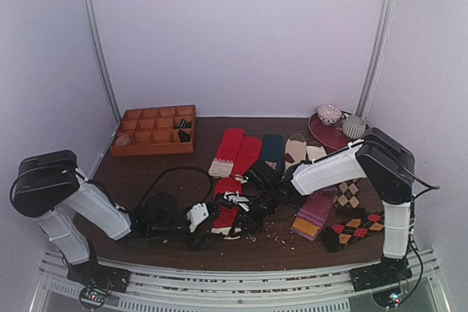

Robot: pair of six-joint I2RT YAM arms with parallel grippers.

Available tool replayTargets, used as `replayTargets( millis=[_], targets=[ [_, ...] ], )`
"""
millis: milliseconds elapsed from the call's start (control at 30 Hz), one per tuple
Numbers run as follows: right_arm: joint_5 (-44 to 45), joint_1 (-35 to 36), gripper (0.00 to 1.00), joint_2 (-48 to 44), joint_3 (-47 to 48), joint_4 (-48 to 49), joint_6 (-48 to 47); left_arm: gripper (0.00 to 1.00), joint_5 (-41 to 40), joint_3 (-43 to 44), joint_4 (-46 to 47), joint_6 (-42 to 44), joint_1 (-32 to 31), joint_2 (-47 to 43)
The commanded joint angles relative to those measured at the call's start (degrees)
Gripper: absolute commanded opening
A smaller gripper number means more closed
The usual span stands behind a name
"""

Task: Roll the socks
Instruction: Roll a pair of socks at the center of the board.

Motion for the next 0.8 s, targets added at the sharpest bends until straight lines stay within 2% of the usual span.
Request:
replayTargets(
  millis=[0, 67, 333, 500, 600, 667, 767],
  targets=[
    [5.77, 0.2, 0.11, 5.23, -3.82, -12.77, 0.44, 0.62, 3.83, 0.64, 3.09, 0.05, 0.31, 1.96],
    [5.93, 0.08, 0.11, 5.24, -4.03, -12.73, 0.57, 0.62, 3.75, 0.6, 3.06, -0.28, 0.32, 3.24],
    [6.13, -0.1, 0.11, 5.3, -4.23, -12.46, 0.99, 0.52, 4.08, 0.55, 3.8, -1.66, 0.31, 5.37],
    [6.37, -0.16, 0.11, 5.73, -4.06, -12.73, 1.07, 0.5, 4.15, 0.39, 3.88, -1.88, 0.31, 4.55],
    [6.43, -0.27, 0.11, 5.83, -4.1, -12.64, 1.19, 0.39, 4.35, 0.34, 4.02, -2.0, 0.31, 4.3],
    [6.32, -0.23, 0.11, 5.9, -4.2, -12.53, 1.19, 0.24, 4.58, 0.67, 3.54, -2.15, 0.31, 4.7],
    [5.97, -0.23, 0.11, 5.94, -4.29, -12.5, 1.22, 0.18, 4.45, 0.74, 3.71, -3.13, 0.31, 5.63]
  ],
)
